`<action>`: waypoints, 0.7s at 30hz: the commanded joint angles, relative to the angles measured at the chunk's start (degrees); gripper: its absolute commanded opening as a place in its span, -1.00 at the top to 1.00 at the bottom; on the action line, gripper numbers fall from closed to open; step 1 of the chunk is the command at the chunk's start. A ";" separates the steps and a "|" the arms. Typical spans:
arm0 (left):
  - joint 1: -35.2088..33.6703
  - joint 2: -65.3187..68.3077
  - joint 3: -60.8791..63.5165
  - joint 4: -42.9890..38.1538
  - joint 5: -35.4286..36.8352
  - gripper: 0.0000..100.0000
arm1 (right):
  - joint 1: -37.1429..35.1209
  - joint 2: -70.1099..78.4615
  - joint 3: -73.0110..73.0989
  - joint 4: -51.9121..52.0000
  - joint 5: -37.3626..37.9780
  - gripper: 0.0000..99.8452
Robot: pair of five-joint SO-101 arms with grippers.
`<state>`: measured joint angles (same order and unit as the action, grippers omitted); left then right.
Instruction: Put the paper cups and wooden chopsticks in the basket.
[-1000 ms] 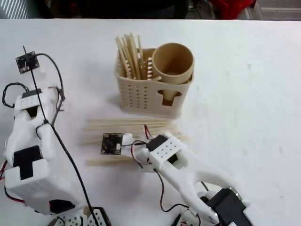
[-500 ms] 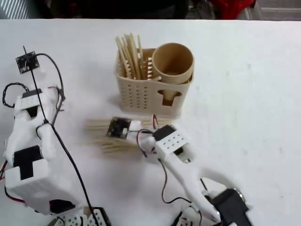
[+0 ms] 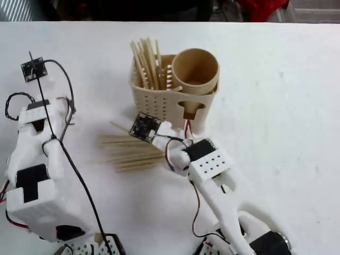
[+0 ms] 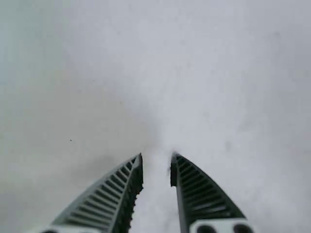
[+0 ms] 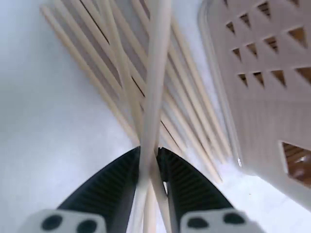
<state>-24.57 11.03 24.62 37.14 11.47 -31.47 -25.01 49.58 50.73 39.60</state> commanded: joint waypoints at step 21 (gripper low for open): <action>0.84 -0.13 -2.64 0.18 0.35 0.76 | -1.27 14.81 -2.99 -7.60 2.81 0.89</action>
<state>-24.57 11.03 24.62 37.14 11.47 -32.35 -10.15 47.91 43.34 41.80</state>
